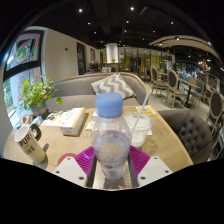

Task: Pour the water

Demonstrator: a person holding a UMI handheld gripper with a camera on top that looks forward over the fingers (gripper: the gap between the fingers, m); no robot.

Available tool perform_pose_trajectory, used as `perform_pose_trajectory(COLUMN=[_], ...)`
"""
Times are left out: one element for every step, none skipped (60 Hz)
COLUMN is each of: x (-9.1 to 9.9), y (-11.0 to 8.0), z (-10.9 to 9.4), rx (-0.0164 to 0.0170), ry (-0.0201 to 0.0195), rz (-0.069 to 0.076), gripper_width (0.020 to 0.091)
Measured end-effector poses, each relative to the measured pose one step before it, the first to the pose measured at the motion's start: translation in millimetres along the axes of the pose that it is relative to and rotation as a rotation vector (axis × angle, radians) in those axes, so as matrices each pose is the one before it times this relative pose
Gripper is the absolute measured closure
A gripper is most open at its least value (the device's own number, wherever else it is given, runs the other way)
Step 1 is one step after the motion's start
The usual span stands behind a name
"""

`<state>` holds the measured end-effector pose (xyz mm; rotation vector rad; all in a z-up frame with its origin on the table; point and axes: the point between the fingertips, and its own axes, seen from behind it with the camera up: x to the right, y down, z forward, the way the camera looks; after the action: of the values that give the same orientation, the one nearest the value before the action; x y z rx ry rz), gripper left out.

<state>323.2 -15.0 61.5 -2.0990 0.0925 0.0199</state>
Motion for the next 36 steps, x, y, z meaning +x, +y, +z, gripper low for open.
perform_pose_trajectory(x=[1.82,1.30,-0.24,0.24,0.25,0.50,0.76,0.55,0.24,0.37,0.06,0.23,0.27,1.63,-0.18,-0.46,-0.40,-0.07,0.40,-0.57,-0.76,-0.87,-0.20,-0.71,-0.59,-0.72,-0.62,-0.22,-0.94,-0.83,-0.50,-0.46,-0.02,-0.98,-1.07,-1.02], y=[-0.67,0.24,-0.05,-0.40,-0.45,-0.69,0.37,0.03,-0.38,-0.15,0.01,0.14,-0.11,0.12,-0.14,-0.34,-0.14,-0.30,-0.18,0.06,-0.04,-0.24,-0.51,-0.61,-0.84,-0.79,-1.76,-2.27,-2.50,-2.45,-3.00,-3.42,-3.95,-3.83,-4.39,-4.72], z=[0.47,0.40,0.51,0.43,0.30,0.08,0.78,-0.01,-0.18,-0.08,0.09,0.10,-0.07,-0.23,0.39,-0.31,0.13,0.17,-0.08,0.19,0.18,0.22,-0.14,-0.19,-0.34,-0.86,-0.43,-1.23,-0.77,-1.07,-1.27,-1.61,-1.07,-2.10,-2.02,-2.39], rx=[0.00609,0.00203,0.00314,0.00290,0.00351,0.00416,0.00243,0.00241,0.00249,0.00127,0.00133,0.00018,0.00045,0.00060,-0.00049,-0.00055,-0.00017,0.00021,0.00066,-0.00037,-0.00051,0.00064,0.00173,0.00144,0.00017,-0.00009,0.00287,0.00468,0.00413,0.00310,0.00384,0.00435,0.00416,0.00388,0.00332,0.00441], ry=[0.00746,0.00672,0.00073,-0.00180,0.00331,0.00444,0.00548,0.00597,0.00410,0.00334,0.00279,0.00312,0.00412,0.00246,0.00404,0.00321,0.00231,0.00359,0.00477,0.00342,0.00304,0.00264,0.00375,0.00480,0.00552,0.00577,0.00952,0.00797,0.00732,0.00735,0.00857,0.00979,0.00874,0.00885,0.00795,0.00898], rz=[-0.0020,-0.0018,-0.0006,-0.0002,0.0001,0.0017,0.0028,0.0028,0.0022,0.0022,0.0024,0.0022,0.0032,0.0018,0.0010,-0.0010,-0.0019,-0.0035,-0.0005,-0.0015,-0.0040,-0.0039,-0.0032,-0.0048,-0.0067,-0.0085,-0.0105,-0.0100,-0.0117,-0.0133,-0.0124,-0.0115,-0.0118,-0.0145,-0.0159,-0.0159], gripper_width=[0.0598,0.0601,0.0616,0.0622,0.0631,0.0650,0.0660,0.0671,0.0688,0.0687,0.0707,0.0716,0.0723,0.0738,0.0738,0.0737,0.0764,0.0769,0.0769,0.0769,0.0769,0.0769,0.0769,0.0769,0.0769,0.0769,0.0769,0.0769,0.0770,0.0769,0.0768,0.0769,0.0769,0.0769,0.0769,0.0769])
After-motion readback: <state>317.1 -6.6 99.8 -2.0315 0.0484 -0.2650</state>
